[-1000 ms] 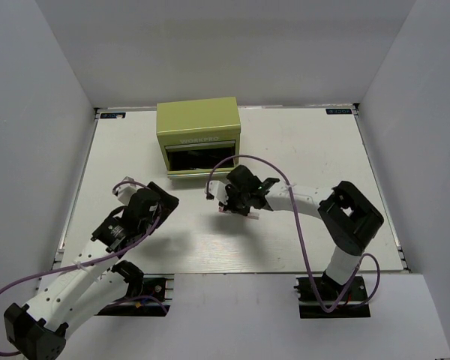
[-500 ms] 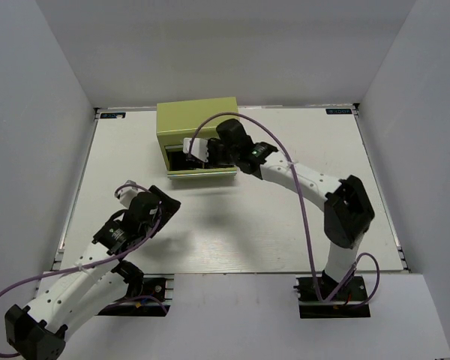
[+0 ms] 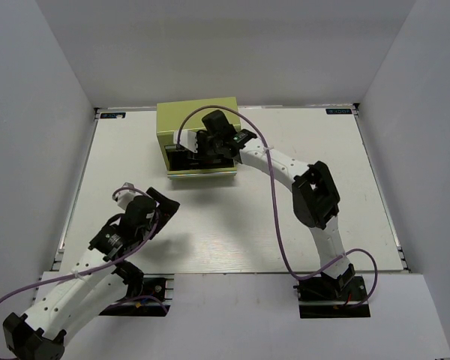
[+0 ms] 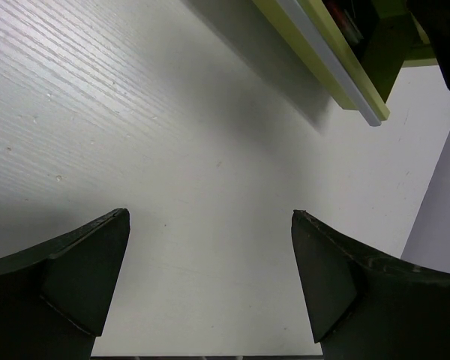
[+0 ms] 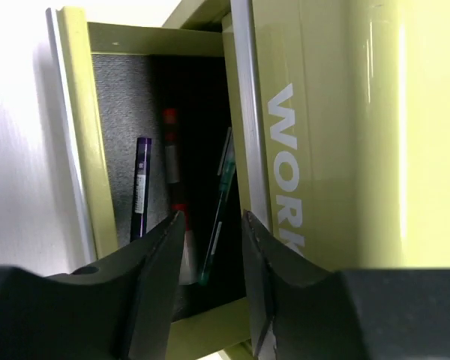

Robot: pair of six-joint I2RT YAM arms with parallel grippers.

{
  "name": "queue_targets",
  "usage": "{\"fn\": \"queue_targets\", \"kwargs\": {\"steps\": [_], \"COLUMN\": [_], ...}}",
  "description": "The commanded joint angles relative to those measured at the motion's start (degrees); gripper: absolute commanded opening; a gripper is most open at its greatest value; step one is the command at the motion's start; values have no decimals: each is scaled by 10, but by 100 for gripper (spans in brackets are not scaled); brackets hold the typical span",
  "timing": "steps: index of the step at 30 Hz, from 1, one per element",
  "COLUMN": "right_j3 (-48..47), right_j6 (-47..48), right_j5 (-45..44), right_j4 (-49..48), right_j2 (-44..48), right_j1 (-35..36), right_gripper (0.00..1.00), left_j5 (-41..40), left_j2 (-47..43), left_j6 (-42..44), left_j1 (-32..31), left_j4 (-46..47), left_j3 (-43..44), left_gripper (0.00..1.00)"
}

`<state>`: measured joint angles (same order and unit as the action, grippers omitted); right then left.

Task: Sort the stationery into containers
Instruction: Place the pen in the drawer, then close the drawer in the storage box.

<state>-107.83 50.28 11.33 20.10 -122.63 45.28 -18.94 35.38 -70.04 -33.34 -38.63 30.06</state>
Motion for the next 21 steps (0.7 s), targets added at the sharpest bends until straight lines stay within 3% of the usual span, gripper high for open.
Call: {"fn": "queue_targets", "kwargs": {"steps": [1, 3, 4, 6, 7, 12, 21], "right_j3": [-23, -14, -12, -11, -6, -8, -4], "right_j6": [-4, -3, 9, 35, 60, 151, 92], "right_j5": [46, 90, 130, 195, 258, 280, 164], "right_j4": [24, 51, 64, 127, 163, 273, 182], "right_j2": [18, 36, 44, 50, 52, 28, -19], "right_j1": [-6, -12, -13, -20, -23, -18, -16], "right_gripper": [43, 39, 23, 0, 0, 0, 0], "left_j5": [-4, -4, -4, 1, 1, 7, 7], "left_j2": [-9, -9, -9, -9, -9, 9, 21], "left_j6": [-4, -4, -4, -4, -4, 2, 7], "left_j1": [1, 1, 1, 1, 1, 1, 1], "left_j4": [-5, 0, 0, 14, 15, 22, 34], "left_j3": [-4, -11, -16, -16, -16, -11, -11], "left_gripper": [99, 99, 99, 99, 99, 99, 99]}}
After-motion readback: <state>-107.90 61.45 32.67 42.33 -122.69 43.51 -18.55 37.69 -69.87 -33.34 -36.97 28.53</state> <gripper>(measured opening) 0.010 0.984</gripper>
